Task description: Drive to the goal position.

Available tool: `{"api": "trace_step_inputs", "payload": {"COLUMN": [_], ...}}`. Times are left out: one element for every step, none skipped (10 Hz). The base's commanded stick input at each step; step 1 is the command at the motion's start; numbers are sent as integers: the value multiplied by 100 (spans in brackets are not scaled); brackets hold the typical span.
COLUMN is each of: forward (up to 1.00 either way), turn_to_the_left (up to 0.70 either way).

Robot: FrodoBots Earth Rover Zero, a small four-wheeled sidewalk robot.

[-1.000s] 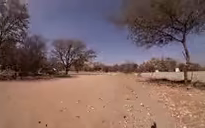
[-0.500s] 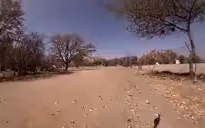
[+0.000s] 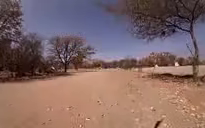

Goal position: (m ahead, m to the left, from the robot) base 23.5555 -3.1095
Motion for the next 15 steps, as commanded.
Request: {"api": "trace_step_inputs", "payload": {"forward": [50, 50, 50, 50, 50, 50, 50, 50, 50, 50, 50, 50, 50, 50, 50], "turn_to_the_left": [0, 0, 0, 0, 0, 0, 0, 0, 0, 0, 0, 0, 0, 0, 0]}}
